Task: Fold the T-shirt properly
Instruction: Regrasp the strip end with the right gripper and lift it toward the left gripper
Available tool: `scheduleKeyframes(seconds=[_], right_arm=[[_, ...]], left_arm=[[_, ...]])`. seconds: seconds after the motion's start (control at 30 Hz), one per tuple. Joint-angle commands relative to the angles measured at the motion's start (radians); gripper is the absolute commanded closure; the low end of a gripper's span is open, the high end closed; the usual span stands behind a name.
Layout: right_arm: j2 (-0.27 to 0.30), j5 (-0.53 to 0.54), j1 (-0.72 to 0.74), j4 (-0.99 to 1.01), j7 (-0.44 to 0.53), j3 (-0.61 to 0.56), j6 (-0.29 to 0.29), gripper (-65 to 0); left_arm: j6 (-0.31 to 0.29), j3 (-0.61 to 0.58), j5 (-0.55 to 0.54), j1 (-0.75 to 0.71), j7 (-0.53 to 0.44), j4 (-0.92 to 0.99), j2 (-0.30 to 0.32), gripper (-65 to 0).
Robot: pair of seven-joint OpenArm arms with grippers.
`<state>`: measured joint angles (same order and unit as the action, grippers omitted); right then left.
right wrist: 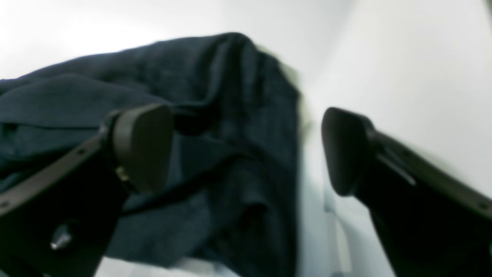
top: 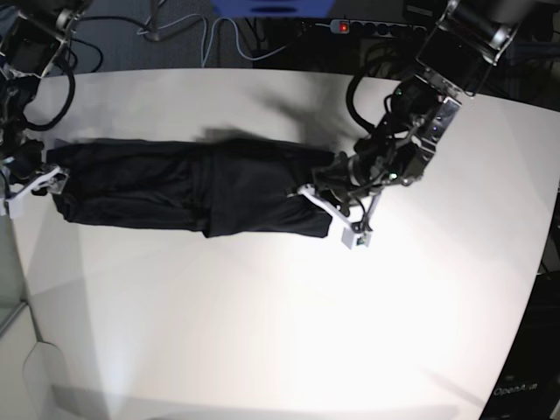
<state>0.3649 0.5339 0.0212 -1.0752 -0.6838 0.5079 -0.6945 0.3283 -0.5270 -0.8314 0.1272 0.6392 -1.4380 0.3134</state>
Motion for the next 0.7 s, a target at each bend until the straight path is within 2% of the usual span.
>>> scheduleKeyframes(seconds=[0.0,0.1,0.2,0.33,0.4,0.53,0.67], right_arm=[[-0.016,-0.034,-0.008,0.01,-0.087,-0.016,-0.004,-53.8],[-0.02,-0.034,-0.008,0.01,-0.089,-0.033,-0.004,-46.1],[-0.027,-0.034,-0.008,0.01,-0.089,-0.05,-0.004,-35.4],[-0.037,-0.034,-0.008,0.01,-0.089,-0.048,-0.004,-9.4],[-0.039,-0.034,-0.008,0.01,-0.089,-0.051,-0.004,0.0],[-0.034,-0.034,-0.008,-0.026,-0.084,-0.084,-0.004,-0.4],[-0.036,-0.034,-0.039,-0.205,-0.09,-0.127,-0.004,-0.4]], left_arm=[[0.041,0.001,0.027,-0.007,0.044,0.006,0.016,-1.2],[0.042,0.001,0.027,-0.007,0.044,0.006,0.014,-1.2],[0.044,0.003,0.027,-0.007,0.044,0.006,0.014,-1.2],[0.045,0.003,0.027,-0.007,0.044,0.006,0.016,-1.2],[0.045,0.003,0.027,-0.007,0.044,0.006,0.016,-1.2],[0.045,0.003,0.027,-0.008,0.044,0.006,0.014,-1.2],[0.045,0.003,0.027,-0.007,0.044,0.007,0.013,-1.1]])
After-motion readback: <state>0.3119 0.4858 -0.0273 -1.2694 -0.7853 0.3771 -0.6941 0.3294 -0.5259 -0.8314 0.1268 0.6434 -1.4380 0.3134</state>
